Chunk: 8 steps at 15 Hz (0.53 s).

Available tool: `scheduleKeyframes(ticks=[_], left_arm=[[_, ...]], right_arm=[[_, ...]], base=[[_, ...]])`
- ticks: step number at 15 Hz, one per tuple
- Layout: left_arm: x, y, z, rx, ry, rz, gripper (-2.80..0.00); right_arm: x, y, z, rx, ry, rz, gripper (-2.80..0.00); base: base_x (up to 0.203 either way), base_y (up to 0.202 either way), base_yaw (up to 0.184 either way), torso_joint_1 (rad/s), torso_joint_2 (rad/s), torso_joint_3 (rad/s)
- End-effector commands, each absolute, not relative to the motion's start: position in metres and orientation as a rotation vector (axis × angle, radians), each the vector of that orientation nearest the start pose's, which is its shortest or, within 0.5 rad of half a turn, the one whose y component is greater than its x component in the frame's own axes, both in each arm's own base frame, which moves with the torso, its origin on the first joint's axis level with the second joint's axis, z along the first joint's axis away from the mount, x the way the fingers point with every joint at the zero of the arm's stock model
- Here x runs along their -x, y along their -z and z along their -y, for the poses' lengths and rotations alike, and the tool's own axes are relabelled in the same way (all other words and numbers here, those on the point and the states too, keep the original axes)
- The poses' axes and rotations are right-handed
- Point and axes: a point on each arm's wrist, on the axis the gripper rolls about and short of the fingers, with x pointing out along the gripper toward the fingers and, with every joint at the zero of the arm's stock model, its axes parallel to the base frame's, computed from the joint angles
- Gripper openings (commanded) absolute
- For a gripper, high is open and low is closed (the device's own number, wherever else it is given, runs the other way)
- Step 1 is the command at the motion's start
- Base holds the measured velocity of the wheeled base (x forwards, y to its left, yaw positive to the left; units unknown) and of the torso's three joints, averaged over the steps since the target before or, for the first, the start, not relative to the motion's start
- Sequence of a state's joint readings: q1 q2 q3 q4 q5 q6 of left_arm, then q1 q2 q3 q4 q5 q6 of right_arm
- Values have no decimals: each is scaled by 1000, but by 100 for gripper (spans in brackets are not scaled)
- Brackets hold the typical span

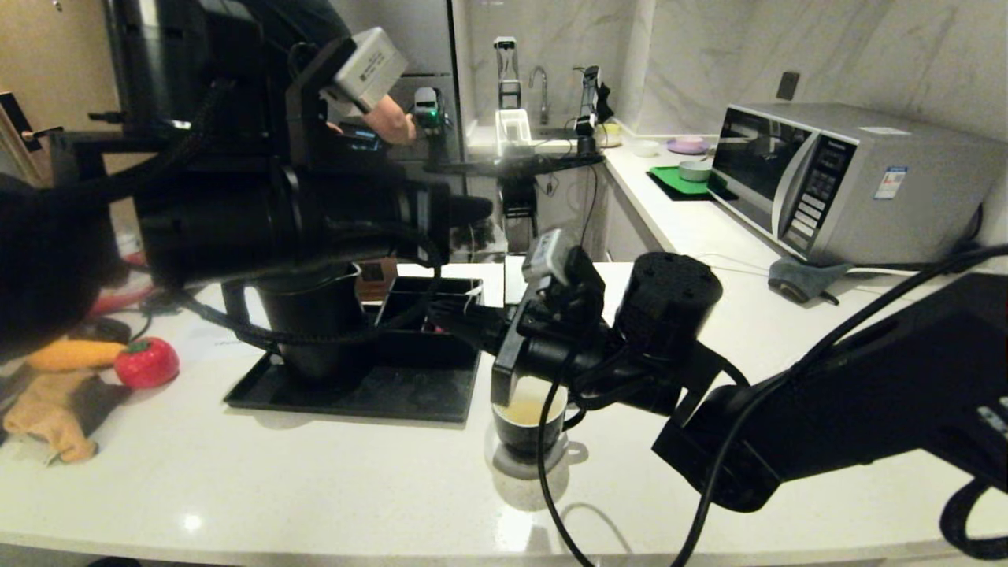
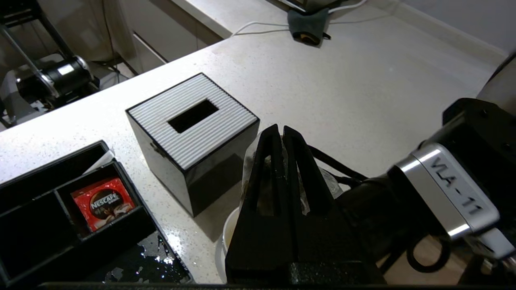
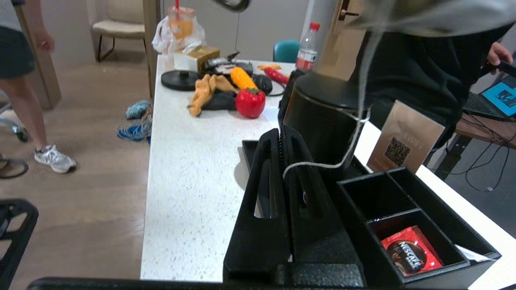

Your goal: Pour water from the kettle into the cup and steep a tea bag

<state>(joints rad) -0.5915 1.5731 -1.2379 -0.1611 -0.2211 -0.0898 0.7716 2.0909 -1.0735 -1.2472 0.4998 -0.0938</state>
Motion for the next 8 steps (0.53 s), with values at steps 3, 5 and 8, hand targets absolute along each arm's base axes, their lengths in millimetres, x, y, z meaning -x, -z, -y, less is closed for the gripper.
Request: scheduleKeyframes(ticks=[3, 5, 8], left_arm=[[-230, -302, 164, 55, 814, -192, -280], [-226, -305, 161, 53, 814, -197, -280], [-218, -303, 157, 51, 814, -205, -280]], right_arm=[[-285, -177, -285, 47, -1239, 318, -280], [-289, -177, -281, 49, -1225, 318, -280], [-296, -177, -274, 52, -1202, 315, -280]], base=[[0, 0, 0, 0, 0, 0], [0, 0, 0, 0, 0, 0], [0, 0, 0, 0, 0, 0]])
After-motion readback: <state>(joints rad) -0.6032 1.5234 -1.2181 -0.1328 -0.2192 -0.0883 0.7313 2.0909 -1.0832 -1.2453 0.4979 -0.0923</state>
